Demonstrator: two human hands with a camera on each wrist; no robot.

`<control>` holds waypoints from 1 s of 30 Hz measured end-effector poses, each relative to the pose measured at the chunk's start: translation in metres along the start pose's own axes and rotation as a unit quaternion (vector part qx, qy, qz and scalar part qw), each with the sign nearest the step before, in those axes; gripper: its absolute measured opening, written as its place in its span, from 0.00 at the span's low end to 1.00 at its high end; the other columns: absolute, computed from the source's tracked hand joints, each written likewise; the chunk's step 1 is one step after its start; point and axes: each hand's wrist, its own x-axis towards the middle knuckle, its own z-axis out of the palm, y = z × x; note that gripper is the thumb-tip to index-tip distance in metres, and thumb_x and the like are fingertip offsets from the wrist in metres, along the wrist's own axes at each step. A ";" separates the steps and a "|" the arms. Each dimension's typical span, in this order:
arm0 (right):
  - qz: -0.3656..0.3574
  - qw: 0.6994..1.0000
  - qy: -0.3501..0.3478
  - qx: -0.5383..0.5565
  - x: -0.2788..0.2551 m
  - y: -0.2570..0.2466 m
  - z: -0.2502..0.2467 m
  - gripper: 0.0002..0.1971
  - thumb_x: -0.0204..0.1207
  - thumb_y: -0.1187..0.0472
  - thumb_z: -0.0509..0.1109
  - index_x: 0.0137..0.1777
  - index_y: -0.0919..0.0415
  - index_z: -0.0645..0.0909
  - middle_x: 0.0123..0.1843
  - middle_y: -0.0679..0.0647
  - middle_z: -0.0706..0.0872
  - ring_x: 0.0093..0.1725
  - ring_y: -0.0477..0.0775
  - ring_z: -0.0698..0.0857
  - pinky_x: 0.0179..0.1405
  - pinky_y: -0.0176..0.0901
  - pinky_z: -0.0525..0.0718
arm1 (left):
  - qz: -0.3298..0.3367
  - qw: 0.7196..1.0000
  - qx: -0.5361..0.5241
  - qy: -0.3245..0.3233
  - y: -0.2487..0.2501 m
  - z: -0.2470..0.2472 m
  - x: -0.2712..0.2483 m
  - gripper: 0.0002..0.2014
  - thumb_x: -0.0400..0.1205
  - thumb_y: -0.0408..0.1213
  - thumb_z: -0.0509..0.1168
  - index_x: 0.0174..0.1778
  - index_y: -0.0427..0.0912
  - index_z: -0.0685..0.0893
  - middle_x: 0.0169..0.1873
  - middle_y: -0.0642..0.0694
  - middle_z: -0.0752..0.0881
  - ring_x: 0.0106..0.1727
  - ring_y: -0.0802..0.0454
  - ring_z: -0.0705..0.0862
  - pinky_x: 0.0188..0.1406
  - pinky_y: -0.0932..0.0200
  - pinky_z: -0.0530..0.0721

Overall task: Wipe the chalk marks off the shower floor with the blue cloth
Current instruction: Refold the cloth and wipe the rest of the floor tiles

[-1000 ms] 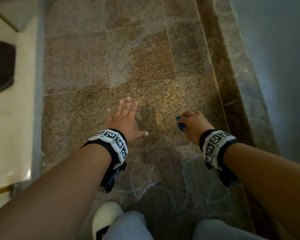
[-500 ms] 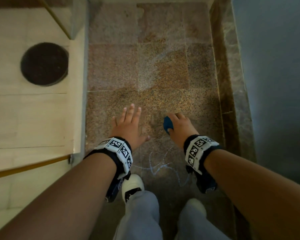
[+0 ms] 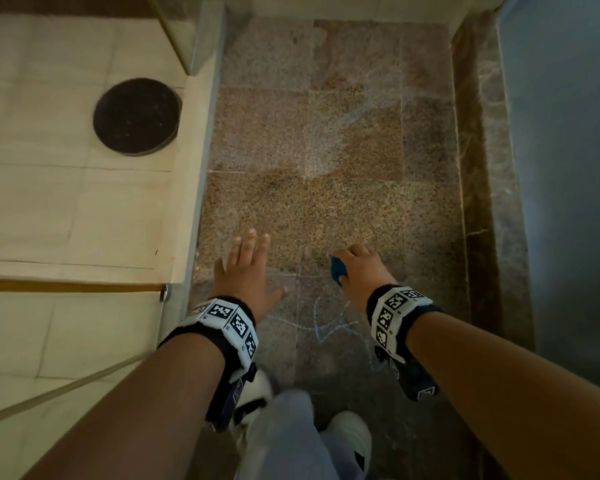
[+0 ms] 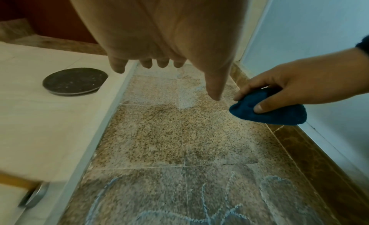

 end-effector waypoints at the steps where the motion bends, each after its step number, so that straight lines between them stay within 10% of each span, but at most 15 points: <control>1: -0.003 1.000 0.002 0.000 0.001 -0.002 0.005 0.25 0.81 0.67 0.61 0.77 0.53 0.64 0.75 0.55 0.65 0.73 0.63 0.65 0.71 0.54 0.72 | -0.006 1.000 -0.007 -0.001 -0.007 0.004 -0.001 0.46 0.82 0.59 0.61 0.85 0.51 0.36 0.84 0.50 0.33 0.85 0.46 0.36 0.83 0.40 0.45; 21: -0.108 0.992 0.032 -0.048 0.205 -0.044 0.192 0.28 0.81 0.61 0.64 0.79 0.54 0.60 0.79 0.54 0.60 0.74 0.63 0.68 0.69 0.50 0.73 | 0.021 1.000 0.001 -0.022 -0.196 0.187 0.157 0.51 0.79 0.62 0.64 0.84 0.48 0.35 0.84 0.48 0.35 0.85 0.46 0.42 0.83 0.45 0.51; 30: -0.179 0.969 0.034 -0.167 0.234 -0.048 0.246 0.27 0.85 0.56 0.57 0.83 0.54 0.55 0.82 0.49 0.52 0.78 0.60 0.57 0.79 0.48 0.61 | 0.024 0.997 0.060 -0.035 -0.209 0.238 0.196 0.64 0.71 0.65 0.71 0.82 0.46 0.27 0.80 0.45 0.24 0.83 0.44 0.29 0.82 0.44 0.37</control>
